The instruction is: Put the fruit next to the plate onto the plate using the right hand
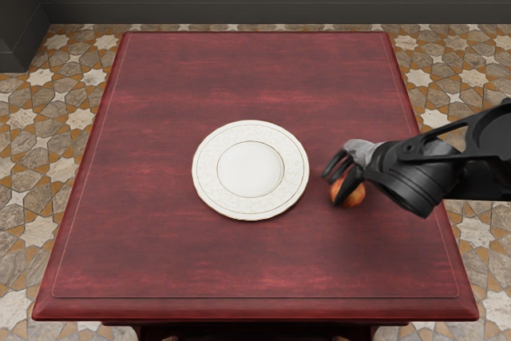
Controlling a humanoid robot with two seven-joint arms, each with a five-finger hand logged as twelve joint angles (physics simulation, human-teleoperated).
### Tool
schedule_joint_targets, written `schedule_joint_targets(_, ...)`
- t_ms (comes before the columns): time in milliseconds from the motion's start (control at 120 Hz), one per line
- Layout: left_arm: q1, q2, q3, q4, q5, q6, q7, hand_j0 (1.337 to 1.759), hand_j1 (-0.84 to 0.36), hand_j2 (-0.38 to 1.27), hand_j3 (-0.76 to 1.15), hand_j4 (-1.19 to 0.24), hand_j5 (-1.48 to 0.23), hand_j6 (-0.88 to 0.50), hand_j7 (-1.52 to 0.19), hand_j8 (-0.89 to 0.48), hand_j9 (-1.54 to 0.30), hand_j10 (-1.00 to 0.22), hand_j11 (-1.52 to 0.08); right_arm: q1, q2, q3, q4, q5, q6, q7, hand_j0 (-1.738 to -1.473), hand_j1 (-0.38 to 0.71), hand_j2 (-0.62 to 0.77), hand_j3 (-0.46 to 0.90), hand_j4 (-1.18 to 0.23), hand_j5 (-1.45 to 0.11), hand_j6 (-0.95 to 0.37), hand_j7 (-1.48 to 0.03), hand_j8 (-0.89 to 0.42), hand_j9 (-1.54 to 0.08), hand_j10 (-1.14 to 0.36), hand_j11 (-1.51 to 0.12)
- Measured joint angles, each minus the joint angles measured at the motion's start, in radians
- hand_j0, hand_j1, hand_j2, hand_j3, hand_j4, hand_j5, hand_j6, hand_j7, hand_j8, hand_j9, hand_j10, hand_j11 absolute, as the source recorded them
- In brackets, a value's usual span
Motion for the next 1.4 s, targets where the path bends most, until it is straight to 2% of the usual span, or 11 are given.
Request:
schedule_joint_targets(75,0.000,0.000,0.000,0.000,0.000,0.000,0.000,1.658,0.06,0.05,0.00,-0.25,-0.32,-0.25,-0.32,-0.25,-0.32,-0.25,-0.32,0.000,-0.005,0.000,0.000,0.006,-0.002,-0.006,-1.652,0.33,0.34,0.00,-0.76,-1.00,-0.64,-1.01,-0.49,-0.27,-0.36,-0.96)
schedule_joint_targets(158,0.000,0.000,0.000,0.000,0.000,0.000,0.000,1.658,0.06,0.05,0.00,-0.25,-0.32,-0.25,-0.32,-0.25,-0.32,-0.25,-0.32,-0.001,-0.011,0.001,0.000,0.012,-0.003,-0.013,-1.650,0.32,0.31,0.00,-0.80,-1.05,-0.68,-1.05,-0.48,-0.31,-0.34,-1.02)
schedule_joint_targets(200,0.000,0.000,-0.001,0.000,0.000,0.000,0.000,1.658,0.06,0.05,0.00,-0.25,-0.32,-0.25,-0.32,-0.25,-0.32,-0.25,-0.32,0.000,-0.014,0.001,0.001,0.018,-0.004,-0.018,-1.650,0.31,0.29,0.00,-0.81,-1.07,-0.69,-1.07,-0.54,-0.47,-0.32,-1.05)
schedule_joint_targets(308,0.000,0.000,-0.001,0.000,0.000,0.000,0.000,1.658,0.06,0.05,0.00,-0.25,-0.32,-0.25,-0.32,-0.25,-0.32,-0.25,-0.32,0.009,-0.023,0.009,0.001,0.027,-0.007,-0.037,-1.650,0.30,0.29,0.00,-0.83,-1.11,-0.72,-1.09,-0.43,-0.75,-0.34,-1.09)
schedule_joint_targets(525,0.000,0.000,-0.001,0.000,0.000,0.000,0.000,1.658,0.06,0.05,0.00,-0.25,-0.32,-0.25,-0.32,-0.25,-0.32,-0.25,-0.32,0.052,-0.035,0.046,0.002,0.033,-0.005,-0.097,-1.650,0.29,0.31,0.00,-0.84,-1.17,-0.82,-1.12,-0.33,-1.02,-0.36,-1.13)
schedule_joint_targets(708,0.000,0.000,-0.001,0.000,0.000,0.000,0.000,1.658,0.06,0.05,0.00,-0.25,-0.32,-0.25,-0.32,-0.25,-0.32,-0.25,-0.32,0.092,-0.048,0.097,0.000,0.036,-0.005,-0.133,-1.650,0.27,0.30,0.00,-0.83,-1.20,-0.85,-1.13,-0.31,-1.10,-0.38,-1.14)
schedule_joint_targets(983,0.000,0.000,-0.001,0.000,0.000,0.000,0.000,1.658,0.06,0.05,0.00,-0.25,-0.32,-0.25,-0.32,-0.25,-0.32,-0.25,-0.32,0.109,-0.035,0.214,-0.024,0.045,-0.004,-0.141,-1.650,0.25,0.31,0.00,-0.83,-1.24,-0.87,-1.13,-0.31,-1.17,-0.38,-1.14)
schedule_joint_targets(1125,0.000,0.000,-0.001,0.000,0.000,0.000,0.000,1.658,0.06,0.05,0.00,-0.25,-0.32,-0.25,-0.32,-0.25,-0.32,-0.25,-0.32,0.093,0.034,0.264,-0.087,0.047,-0.005,-0.140,-1.650,0.25,0.29,0.00,-0.82,-1.24,-0.87,-1.13,-0.30,-1.18,-0.39,-1.14)
schedule_joint_targets(1400,0.000,0.000,-0.001,0.000,0.000,0.000,0.000,1.658,0.06,0.05,0.00,-0.25,-0.32,-0.25,-0.32,-0.25,-0.32,-0.25,-0.32,0.012,0.190,0.321,-0.238,0.043,-0.004,-0.129,-1.651,0.25,0.28,0.00,-0.81,-1.26,-0.87,-1.13,-0.27,-1.20,-0.36,-1.14)
